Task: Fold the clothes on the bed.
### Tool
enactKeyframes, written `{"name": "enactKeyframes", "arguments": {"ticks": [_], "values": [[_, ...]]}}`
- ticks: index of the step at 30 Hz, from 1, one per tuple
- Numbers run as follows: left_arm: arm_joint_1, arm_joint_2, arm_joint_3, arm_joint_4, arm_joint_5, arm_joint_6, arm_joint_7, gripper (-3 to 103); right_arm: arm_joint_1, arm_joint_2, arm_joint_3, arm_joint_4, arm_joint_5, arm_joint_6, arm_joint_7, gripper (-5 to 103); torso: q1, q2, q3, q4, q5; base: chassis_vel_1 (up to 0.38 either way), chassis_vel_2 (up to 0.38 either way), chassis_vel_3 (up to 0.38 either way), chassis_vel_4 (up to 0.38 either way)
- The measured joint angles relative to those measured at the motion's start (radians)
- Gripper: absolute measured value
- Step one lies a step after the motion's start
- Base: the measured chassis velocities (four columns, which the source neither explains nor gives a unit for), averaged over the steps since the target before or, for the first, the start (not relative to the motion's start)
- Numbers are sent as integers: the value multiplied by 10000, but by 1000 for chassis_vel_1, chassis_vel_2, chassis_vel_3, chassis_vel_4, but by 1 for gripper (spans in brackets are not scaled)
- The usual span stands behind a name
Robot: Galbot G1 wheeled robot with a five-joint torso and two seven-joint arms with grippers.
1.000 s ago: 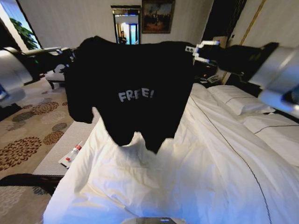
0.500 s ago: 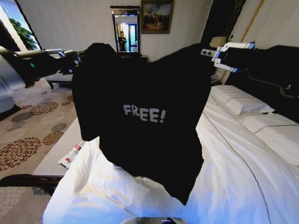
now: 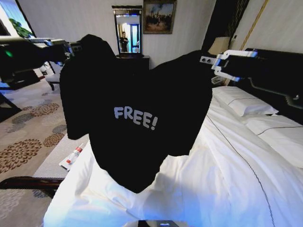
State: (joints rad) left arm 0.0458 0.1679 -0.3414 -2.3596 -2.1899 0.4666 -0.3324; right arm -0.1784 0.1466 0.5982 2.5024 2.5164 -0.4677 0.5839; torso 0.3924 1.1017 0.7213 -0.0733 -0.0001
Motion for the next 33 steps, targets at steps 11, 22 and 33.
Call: {"name": "enactKeyframes", "arguments": {"ticks": [11, 22, 33], "values": [[-1114, 549, 15, -572, -1295, 202, -433, 2, 306, -457, 395, -3, 1054, -83, 99, 1, -1, 0, 0, -1, 0, 0, 0, 0, 0], [-1888, 711, 67, -637, -2135, 520, -618, 2, 500, -776, 745, -12, 1651, 2, 299, 1, -1, 0, -1, -1, 1, 0, 0, 0, 0], [-2386, 727, 90, -758, -2880, 833, -850, 2, 1075, -1164, 989, -18, 2901, 115, 715, 1, -2, 0, -1, -2, 0, 0, 0, 0, 0]]}}
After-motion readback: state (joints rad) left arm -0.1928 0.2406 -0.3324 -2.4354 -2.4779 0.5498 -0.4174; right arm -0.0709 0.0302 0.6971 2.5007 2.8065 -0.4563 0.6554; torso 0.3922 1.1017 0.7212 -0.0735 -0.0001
